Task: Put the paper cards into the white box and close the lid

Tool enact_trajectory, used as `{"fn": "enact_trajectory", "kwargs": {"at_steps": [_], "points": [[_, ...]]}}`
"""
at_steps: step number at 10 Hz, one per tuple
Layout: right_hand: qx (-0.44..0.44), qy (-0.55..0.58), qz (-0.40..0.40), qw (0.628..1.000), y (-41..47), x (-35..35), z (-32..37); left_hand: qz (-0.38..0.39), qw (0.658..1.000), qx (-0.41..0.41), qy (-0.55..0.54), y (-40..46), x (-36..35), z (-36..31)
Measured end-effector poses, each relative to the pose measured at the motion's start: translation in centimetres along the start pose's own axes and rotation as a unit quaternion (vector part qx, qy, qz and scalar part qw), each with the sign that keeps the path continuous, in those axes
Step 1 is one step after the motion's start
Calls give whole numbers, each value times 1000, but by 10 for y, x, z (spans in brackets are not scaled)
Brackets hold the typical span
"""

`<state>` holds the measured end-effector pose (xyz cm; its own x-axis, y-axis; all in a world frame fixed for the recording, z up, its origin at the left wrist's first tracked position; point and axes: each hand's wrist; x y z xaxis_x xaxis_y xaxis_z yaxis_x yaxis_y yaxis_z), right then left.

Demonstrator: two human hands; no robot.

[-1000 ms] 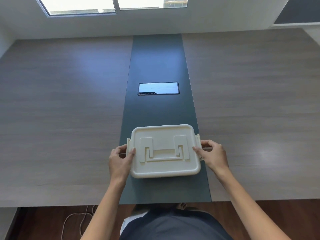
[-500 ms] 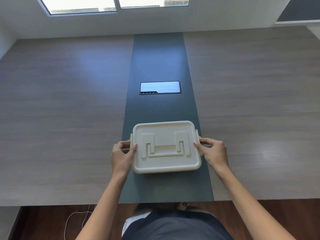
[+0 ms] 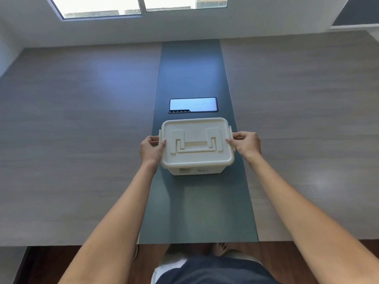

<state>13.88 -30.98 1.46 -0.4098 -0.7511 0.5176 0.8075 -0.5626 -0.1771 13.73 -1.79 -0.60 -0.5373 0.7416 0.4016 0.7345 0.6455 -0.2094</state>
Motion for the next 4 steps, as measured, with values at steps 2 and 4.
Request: {"fn": "enact_trajectory", "kwargs": {"at_steps": [2,4], "points": [[44,-43,18,998,10,-3,-4,41,999,-19,-10,7,0,1],[130,-62,-94,985,-13,2,-51,3,996,-74,42,-13,16,47]]}}
Point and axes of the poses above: each hand's wrist, its own y-axis towards the middle knuckle, its own x-axis out of the back of the hand, z = x × y, and after that the axes turned 15 degrees about -z, right-handed
